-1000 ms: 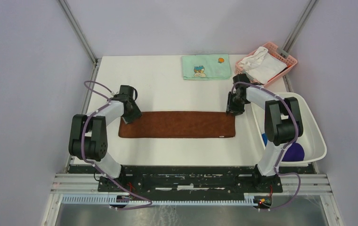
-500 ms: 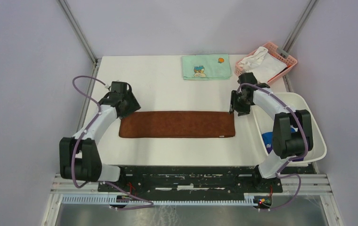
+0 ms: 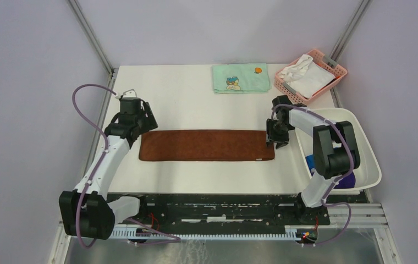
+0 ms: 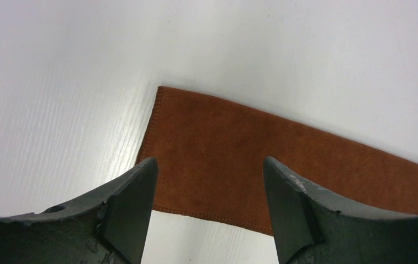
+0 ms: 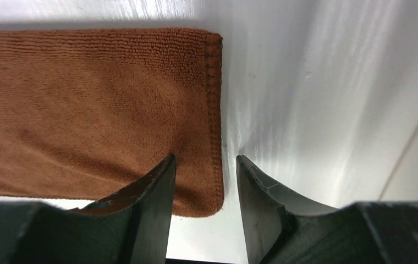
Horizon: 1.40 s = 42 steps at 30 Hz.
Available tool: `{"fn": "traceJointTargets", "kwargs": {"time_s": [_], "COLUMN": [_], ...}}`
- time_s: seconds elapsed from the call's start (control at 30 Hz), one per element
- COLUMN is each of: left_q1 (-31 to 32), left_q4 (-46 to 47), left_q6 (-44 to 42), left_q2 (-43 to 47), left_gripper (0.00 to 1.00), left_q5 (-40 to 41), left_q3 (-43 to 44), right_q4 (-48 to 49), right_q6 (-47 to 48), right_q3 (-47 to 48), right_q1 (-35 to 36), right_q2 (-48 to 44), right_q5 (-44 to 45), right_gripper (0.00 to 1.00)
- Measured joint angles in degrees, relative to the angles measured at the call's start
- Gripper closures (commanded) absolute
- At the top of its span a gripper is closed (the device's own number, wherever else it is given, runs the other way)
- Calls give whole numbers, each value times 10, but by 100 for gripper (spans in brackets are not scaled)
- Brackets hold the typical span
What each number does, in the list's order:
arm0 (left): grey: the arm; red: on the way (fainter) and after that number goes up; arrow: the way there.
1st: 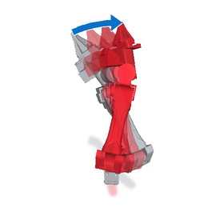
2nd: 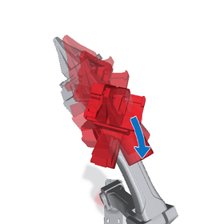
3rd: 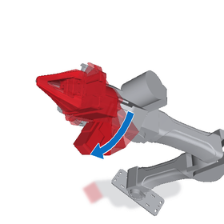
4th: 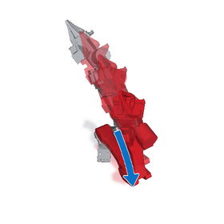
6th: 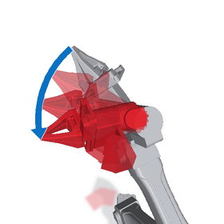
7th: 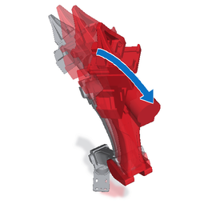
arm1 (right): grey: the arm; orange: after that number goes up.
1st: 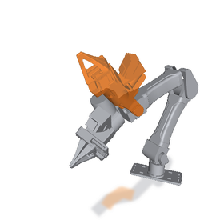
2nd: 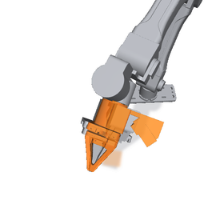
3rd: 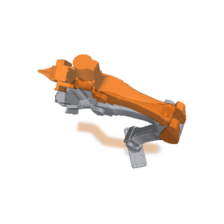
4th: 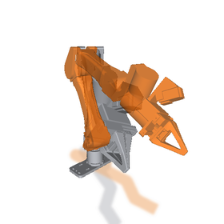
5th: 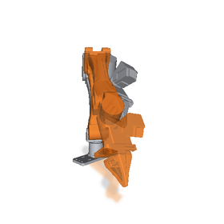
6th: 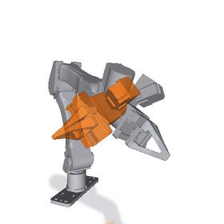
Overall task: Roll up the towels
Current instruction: Fold the towel at the center of the board.
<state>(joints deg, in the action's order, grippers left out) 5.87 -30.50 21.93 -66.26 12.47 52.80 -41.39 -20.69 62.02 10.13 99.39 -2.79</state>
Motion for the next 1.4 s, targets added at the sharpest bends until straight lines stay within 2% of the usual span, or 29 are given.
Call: {"fn": "traceJointTargets", "kwargs": {"time_s": [0.17, 0.47, 0.63, 0.8, 1.1, 1.23, 1.4], "left_q1": [0, 0, 0, 0, 0, 0, 0], "left_q4": [1, 2, 2, 2, 0, -7, -16], "left_q6": [-7, -15, -15, -15, -15, -15, -12], "left_q2": [0, 0, 2, 3, 0, -14, -40], "left_gripper": [23, 23, 23, 23, 23, 23, 23], "left_q5": [10, 16, 16, 16, 5, -9, -43], "left_q3": [-7, -7, -7, -7, -7, -7, -7], "right_q4": [-2, -11, -27, -66, -137, -153, -159], "right_q6": [0, -10, -9, 2, 27, 39, 39], "right_q3": [2, 15, 28, 61, 178, 207, 239], "right_q1": [11, 19, 23, 26, 31, 58, 154], "right_q2": [21, 36, 41, 45, 33, 19, 11], "right_q5": [3, 6, 24, 105, 265, 273, 220], "right_gripper": [56, 99, 100, 99, 99, 99, 99]}}
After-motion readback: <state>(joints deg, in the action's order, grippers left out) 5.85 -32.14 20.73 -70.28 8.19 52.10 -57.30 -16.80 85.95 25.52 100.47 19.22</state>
